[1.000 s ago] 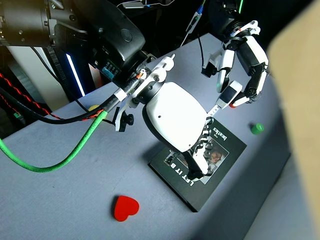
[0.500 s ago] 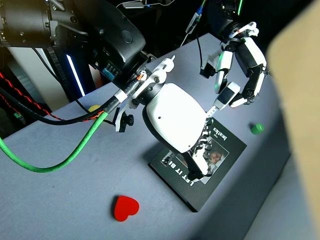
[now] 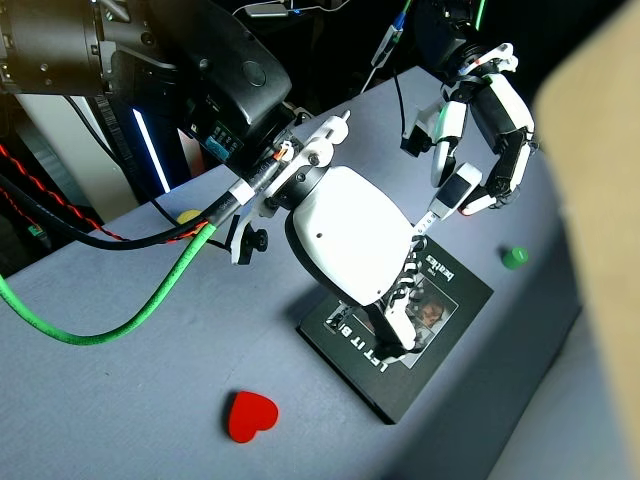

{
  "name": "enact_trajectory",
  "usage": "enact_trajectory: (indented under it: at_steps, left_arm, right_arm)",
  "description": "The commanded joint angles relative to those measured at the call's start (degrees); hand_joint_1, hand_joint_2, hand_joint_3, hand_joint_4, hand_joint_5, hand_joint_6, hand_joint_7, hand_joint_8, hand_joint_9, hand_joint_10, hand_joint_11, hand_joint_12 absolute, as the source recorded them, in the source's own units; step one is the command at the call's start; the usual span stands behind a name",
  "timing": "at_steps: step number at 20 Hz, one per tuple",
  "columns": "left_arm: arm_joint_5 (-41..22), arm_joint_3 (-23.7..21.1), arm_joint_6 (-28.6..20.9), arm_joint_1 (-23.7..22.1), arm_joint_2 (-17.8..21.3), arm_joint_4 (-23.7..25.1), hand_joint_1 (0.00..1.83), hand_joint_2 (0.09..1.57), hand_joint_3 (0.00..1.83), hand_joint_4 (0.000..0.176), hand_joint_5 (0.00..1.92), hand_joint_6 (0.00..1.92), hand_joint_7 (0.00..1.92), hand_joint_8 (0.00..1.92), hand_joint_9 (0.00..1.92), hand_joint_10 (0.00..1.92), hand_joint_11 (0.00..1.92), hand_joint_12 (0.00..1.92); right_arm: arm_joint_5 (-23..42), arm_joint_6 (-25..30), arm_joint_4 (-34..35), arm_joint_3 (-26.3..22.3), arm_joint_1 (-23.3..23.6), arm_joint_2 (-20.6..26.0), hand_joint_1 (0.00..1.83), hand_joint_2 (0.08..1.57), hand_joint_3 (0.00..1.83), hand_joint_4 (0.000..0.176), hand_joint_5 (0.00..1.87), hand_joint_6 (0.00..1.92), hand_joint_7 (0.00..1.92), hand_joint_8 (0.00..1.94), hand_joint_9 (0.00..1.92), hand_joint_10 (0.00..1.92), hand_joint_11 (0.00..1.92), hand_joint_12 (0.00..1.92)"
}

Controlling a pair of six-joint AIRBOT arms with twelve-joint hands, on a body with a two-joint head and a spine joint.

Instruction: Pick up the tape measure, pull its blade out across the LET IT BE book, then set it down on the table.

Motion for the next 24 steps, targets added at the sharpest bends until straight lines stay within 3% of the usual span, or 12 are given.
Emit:
enact_trajectory:
  at_steps: [1, 6, 8, 9, 12, 13, 16, 19, 22, 24]
  left_arm:
    - [-7.95, 0.16, -0.76, -0.26, 0.12, -0.30, 1.38, 1.13, 0.00, 0.000, 0.79, 0.95, 1.01, 1.01, 0.95, 1.29, 0.89, 1.17]
    - [-8.03, 0.17, -0.81, -0.10, 0.07, -0.34, 1.38, 1.13, 0.00, 0.000, 0.78, 0.95, 1.01, 1.00, 0.95, 1.29, 0.90, 1.17]
    - [-8.27, 0.11, -0.83, 0.10, 0.05, -0.38, 1.37, 1.16, 0.00, 0.000, 0.75, 1.02, 0.95, 1.09, 0.87, 1.35, 0.88, 1.20]
    - [-8.32, 0.09, -0.99, 0.22, 0.04, -0.38, 1.38, 1.14, 0.00, 0.000, 0.80, 0.94, 1.00, 1.02, 0.92, 1.31, 0.88, 1.21]
    - [-8.64, 0.09, -1.15, 0.32, 0.00, -0.43, 1.37, 1.16, 0.00, 0.000, 0.74, 1.03, 0.94, 1.11, 0.85, 1.36, 0.87, 1.21]
    - [-8.68, 0.09, -1.15, 0.33, 0.00, -0.44, 1.38, 1.14, 0.00, 0.000, 0.79, 0.95, 1.00, 1.03, 0.91, 1.32, 0.87, 1.21]
    - [-8.86, 0.07, -1.19, 0.34, 0.00, -0.46, 1.38, 1.12, 0.00, 0.000, 0.83, 0.90, 1.03, 0.98, 0.94, 1.28, 0.88, 1.21]
    - [-8.87, 0.05, -1.19, 0.29, 0.00, -0.57, 1.37, 1.15, 0.00, 0.000, 0.76, 1.00, 0.97, 1.06, 0.87, 1.35, 0.84, 1.24]
    - [-8.93, 0.05, -1.23, 0.25, 0.00, -0.62, 1.38, 1.12, 0.00, 0.000, 0.82, 0.91, 1.03, 0.98, 0.94, 1.29, 0.86, 1.25]
    - [-8.93, 0.04, -1.23, 0.26, -0.02, -0.77, 1.37, 1.15, 0.00, 0.000, 0.77, 0.98, 0.98, 1.04, 0.88, 1.34, 0.87, 1.23]
  right_arm:
    - [0.01, 0.31, -4.48, -0.06, 0.49, 0.16, 1.22, 1.11, 0.00, 0.000, 0.90, 1.10, 1.12, 0.76, 1.18, 0.08, 0.78, 1.11]
    - [-0.06, 0.31, -4.49, -0.06, 0.61, 0.17, 1.21, 1.12, 0.00, 0.000, 0.88, 1.12, 1.08, 0.86, 1.19, 0.08, 0.78, 1.15]
    - [-0.11, 0.31, -4.49, -0.06, 0.61, 0.17, 1.21, 1.13, 0.00, 0.000, 0.85, 1.14, 1.05, 0.91, 1.17, 0.07, 0.76, 1.17]
    - [-0.14, 0.31, -4.50, -0.06, 0.61, 0.18, 1.21, 1.13, 0.00, 0.000, 0.85, 1.14, 1.05, 0.91, 1.17, 0.07, 0.75, 1.17]
    - [-0.23, 0.30, -4.62, -0.06, 0.56, 0.23, 1.21, 1.13, 0.00, 0.010, 0.88, 1.13, 1.04, 0.91, 1.17, 0.07, 0.74, 1.17]
    - [-0.24, 0.30, -4.64, -0.06, 0.56, 0.30, 1.20, 1.13, 0.00, 0.011, 0.88, 1.13, 1.03, 0.91, 1.17, 0.07, 0.74, 1.17]
    - [-0.27, 0.29, -4.64, -0.06, 0.55, 0.39, 1.21, 1.13, 0.00, 0.004, 0.88, 1.12, 1.03, 0.93, 1.18, 0.07, 0.75, 1.17]
    - [-0.30, 0.30, -4.63, -0.06, 0.55, 0.40, 1.21, 1.13, 0.00, 0.003, 0.88, 1.12, 1.03, 0.93, 1.18, 0.07, 0.75, 1.17]
    - [-0.38, 0.32, -4.64, -0.06, 0.38, 0.28, 1.21, 1.13, 0.00, 0.002, 0.88, 1.11, 1.05, 0.91, 1.18, 0.07, 0.76, 1.17]
    - [-0.59, 0.32, -4.65, -0.06, 0.26, 0.25, 1.20, 1.14, 0.00, 0.000, 0.84, 1.17, 1.03, 0.95, 1.13, 0.05, 0.69, 1.13]
